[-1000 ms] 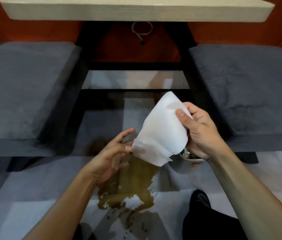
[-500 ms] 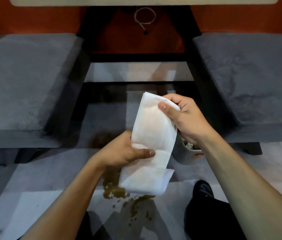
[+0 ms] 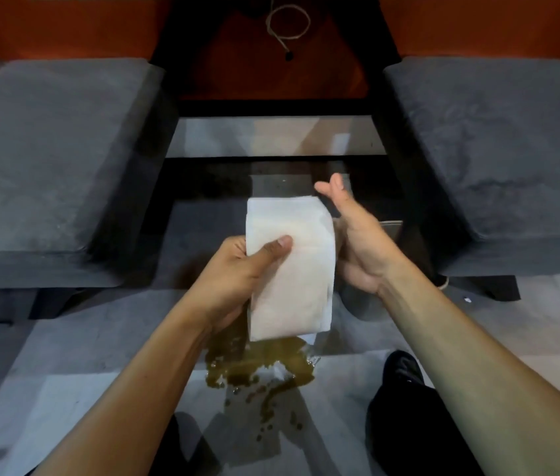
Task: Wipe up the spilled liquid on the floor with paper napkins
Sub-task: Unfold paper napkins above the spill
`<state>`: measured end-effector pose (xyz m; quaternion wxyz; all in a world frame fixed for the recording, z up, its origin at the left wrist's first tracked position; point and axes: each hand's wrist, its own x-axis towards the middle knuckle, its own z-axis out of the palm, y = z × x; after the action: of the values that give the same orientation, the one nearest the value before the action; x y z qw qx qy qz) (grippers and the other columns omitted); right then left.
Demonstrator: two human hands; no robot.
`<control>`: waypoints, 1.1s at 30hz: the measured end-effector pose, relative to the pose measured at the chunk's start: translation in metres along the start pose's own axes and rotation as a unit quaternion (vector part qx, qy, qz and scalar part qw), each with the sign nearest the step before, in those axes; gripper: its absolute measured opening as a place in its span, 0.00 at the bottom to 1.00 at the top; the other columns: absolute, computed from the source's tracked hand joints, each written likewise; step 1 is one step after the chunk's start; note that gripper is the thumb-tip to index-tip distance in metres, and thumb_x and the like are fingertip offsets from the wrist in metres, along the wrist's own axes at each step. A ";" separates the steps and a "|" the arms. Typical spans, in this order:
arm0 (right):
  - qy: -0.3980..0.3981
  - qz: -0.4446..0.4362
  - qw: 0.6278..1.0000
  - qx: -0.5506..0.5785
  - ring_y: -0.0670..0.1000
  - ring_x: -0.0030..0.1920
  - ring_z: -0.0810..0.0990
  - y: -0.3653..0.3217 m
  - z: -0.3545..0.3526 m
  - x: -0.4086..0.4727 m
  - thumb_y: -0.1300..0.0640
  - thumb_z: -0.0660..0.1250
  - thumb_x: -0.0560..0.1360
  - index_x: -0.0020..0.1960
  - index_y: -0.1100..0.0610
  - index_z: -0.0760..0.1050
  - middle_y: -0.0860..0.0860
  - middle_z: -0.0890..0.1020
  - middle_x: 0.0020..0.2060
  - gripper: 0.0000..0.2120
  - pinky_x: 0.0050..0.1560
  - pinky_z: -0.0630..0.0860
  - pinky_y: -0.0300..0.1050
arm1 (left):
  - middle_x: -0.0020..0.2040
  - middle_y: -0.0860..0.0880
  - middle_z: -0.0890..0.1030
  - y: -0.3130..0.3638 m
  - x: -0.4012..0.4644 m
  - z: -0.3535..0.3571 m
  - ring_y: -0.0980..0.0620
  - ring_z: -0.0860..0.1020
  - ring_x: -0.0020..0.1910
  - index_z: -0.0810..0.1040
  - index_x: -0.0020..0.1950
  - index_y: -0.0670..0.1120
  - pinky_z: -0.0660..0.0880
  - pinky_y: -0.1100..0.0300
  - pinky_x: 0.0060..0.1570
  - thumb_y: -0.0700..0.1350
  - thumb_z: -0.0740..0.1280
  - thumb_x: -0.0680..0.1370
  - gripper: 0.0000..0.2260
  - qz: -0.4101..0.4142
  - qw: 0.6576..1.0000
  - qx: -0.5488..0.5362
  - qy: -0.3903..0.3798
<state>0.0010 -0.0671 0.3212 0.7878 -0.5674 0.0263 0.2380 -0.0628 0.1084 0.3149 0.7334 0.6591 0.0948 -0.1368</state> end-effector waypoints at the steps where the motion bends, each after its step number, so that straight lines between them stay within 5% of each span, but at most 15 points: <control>1: -0.031 0.022 0.999 0.002 0.62 0.62 0.82 0.004 0.001 -0.003 0.35 0.69 0.69 0.70 0.47 0.70 0.63 0.81 0.62 0.33 0.63 0.78 0.62 | 0.50 0.45 0.88 0.000 0.001 0.001 0.47 0.87 0.48 0.82 0.56 0.44 0.83 0.51 0.47 0.52 0.70 0.77 0.14 -0.010 0.999 -0.033 0.020; 3: -0.062 0.030 0.998 0.001 0.60 0.60 0.83 0.012 0.000 -0.004 0.40 0.76 0.67 0.75 0.46 0.66 0.59 0.83 0.60 0.40 0.63 0.79 0.59 | 0.52 0.43 0.87 -0.002 0.003 0.000 0.45 0.86 0.49 0.81 0.60 0.43 0.83 0.51 0.46 0.49 0.68 0.80 0.13 -0.016 0.995 -0.079 0.052; 7: -0.069 -0.019 0.991 -0.114 0.60 0.56 0.85 0.021 -0.004 -0.007 0.65 0.80 0.68 0.78 0.41 0.59 0.59 0.86 0.55 0.48 0.60 0.80 0.62 | 0.57 0.42 0.86 -0.010 0.008 -0.004 0.40 0.85 0.55 0.78 0.67 0.44 0.82 0.42 0.54 0.47 0.69 0.81 0.15 -0.004 0.996 -0.049 0.079; 10: -0.081 -0.070 0.977 -0.184 0.60 0.55 0.86 0.026 -0.004 -0.011 0.69 0.78 0.70 0.78 0.40 0.60 0.59 0.86 0.53 0.47 0.60 0.80 0.66 | 0.57 0.45 0.86 -0.011 0.011 -0.004 0.44 0.85 0.55 0.76 0.65 0.45 0.82 0.40 0.56 0.45 0.73 0.79 0.16 0.034 0.990 -0.012 0.133; 15: -0.093 -0.081 0.981 -0.152 0.60 0.57 0.85 0.023 -0.003 -0.015 0.72 0.72 0.74 0.78 0.46 0.61 0.60 0.86 0.55 0.41 0.57 0.82 0.62 | 0.55 0.50 0.83 -0.009 0.004 -0.001 0.52 0.86 0.49 0.61 0.72 0.56 0.85 0.49 0.47 0.45 0.79 0.73 0.35 0.096 0.965 0.029 0.241; 19: -0.099 -0.067 0.984 -0.129 0.64 0.55 0.85 0.018 -0.005 -0.015 0.72 0.71 0.75 0.77 0.48 0.63 0.63 0.85 0.55 0.38 0.56 0.82 0.64 | 0.62 0.53 0.77 0.000 -0.001 -0.016 0.54 0.80 0.59 0.60 0.79 0.62 0.80 0.51 0.58 0.65 0.79 0.63 0.49 0.081 0.963 0.217 0.138; 21: -0.109 -0.060 0.983 -0.136 0.64 0.53 0.85 0.016 -0.006 -0.016 0.71 0.72 0.75 0.77 0.46 0.63 0.65 0.85 0.54 0.38 0.55 0.82 0.64 | 0.69 0.52 0.69 0.002 -0.003 -0.023 0.51 0.72 0.67 0.68 0.74 0.63 0.75 0.48 0.67 0.76 0.75 0.57 0.48 0.013 0.923 0.375 0.087; 23: -0.128 -0.048 0.978 -0.158 0.66 0.54 0.84 0.013 -0.005 -0.017 0.70 0.72 0.75 0.77 0.44 0.63 0.66 0.84 0.53 0.39 0.54 0.82 0.65 | 0.72 0.52 0.64 0.006 -0.009 -0.021 0.50 0.67 0.71 0.72 0.69 0.64 0.71 0.47 0.70 0.77 0.74 0.57 0.43 0.000 0.886 0.460 0.056; 28: -0.181 -0.028 0.962 -0.203 0.63 0.53 0.85 0.012 0.004 -0.020 0.70 0.72 0.75 0.77 0.43 0.63 0.65 0.84 0.53 0.39 0.54 0.83 0.63 | 0.54 0.52 0.86 0.005 -0.008 -0.029 0.51 0.85 0.52 0.78 0.63 0.55 0.82 0.44 0.55 0.62 0.80 0.65 0.30 -0.036 0.945 0.323 -0.034; 31: -0.194 -0.022 0.958 -0.213 0.58 0.50 0.85 0.011 0.011 -0.020 0.70 0.71 0.76 0.77 0.44 0.63 0.65 0.84 0.53 0.38 0.50 0.85 0.55 | 0.59 0.47 0.85 -0.002 -0.013 -0.031 0.45 0.85 0.55 0.75 0.70 0.53 0.82 0.45 0.55 0.56 0.81 0.68 0.33 -0.064 0.975 0.193 -0.090; 33: -0.188 -0.024 0.958 -0.215 0.59 0.52 0.86 0.011 0.012 -0.020 0.69 0.72 0.76 0.77 0.44 0.63 0.63 0.84 0.55 0.37 0.50 0.85 0.55 | 0.63 0.47 0.82 -0.005 -0.017 -0.029 0.46 0.85 0.55 0.68 0.76 0.56 0.83 0.51 0.49 0.59 0.80 0.68 0.39 -0.074 0.987 0.133 -0.042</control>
<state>-0.0233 -0.0604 0.3222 0.6430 -0.6690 -0.1879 0.3221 -0.0791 0.1385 0.3121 0.6301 0.7359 0.0938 -0.2296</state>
